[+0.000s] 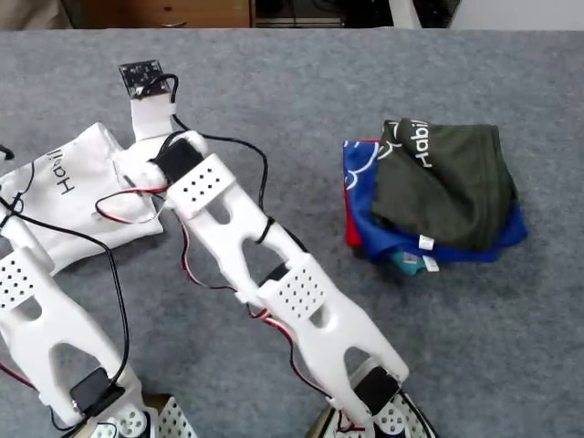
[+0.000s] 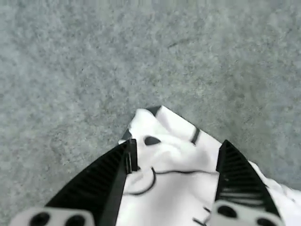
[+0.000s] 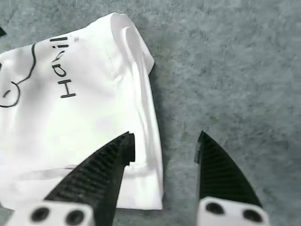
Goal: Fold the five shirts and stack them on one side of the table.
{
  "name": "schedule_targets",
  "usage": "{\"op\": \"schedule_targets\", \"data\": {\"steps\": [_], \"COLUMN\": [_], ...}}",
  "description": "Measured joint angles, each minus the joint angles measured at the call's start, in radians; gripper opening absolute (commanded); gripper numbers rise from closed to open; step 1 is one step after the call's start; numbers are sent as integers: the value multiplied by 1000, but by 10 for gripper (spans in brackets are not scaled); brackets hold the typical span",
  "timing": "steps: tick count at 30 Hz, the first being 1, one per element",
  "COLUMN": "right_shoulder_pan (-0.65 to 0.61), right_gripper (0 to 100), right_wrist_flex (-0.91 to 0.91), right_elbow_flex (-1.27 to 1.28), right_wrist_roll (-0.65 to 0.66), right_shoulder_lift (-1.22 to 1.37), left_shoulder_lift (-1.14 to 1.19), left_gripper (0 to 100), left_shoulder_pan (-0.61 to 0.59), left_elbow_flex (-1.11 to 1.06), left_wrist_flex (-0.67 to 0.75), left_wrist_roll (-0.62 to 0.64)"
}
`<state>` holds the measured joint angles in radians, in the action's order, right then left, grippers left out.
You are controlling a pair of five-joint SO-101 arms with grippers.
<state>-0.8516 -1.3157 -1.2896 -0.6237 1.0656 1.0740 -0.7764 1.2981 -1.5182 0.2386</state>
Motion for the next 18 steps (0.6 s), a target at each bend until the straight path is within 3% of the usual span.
{"op": "schedule_targets", "data": {"steps": [6,14,18], "right_shoulder_pan": [-35,-80,-84], "right_gripper": [223,223,222], "right_wrist_flex": [0,0,-23], "right_elbow_flex": [0,-2,-2], "right_wrist_roll": [-91,-133,-133], "right_shoulder_lift": [0,46,97], "left_shoulder_lift": [0,0,0], "left_gripper": [278,279,278], "left_shoulder_pan": [-31,-32,-32], "left_elbow_flex": [-166,-212,-218], "left_wrist_flex": [126,130,130], "left_wrist_roll": [2,-2,-63]}}
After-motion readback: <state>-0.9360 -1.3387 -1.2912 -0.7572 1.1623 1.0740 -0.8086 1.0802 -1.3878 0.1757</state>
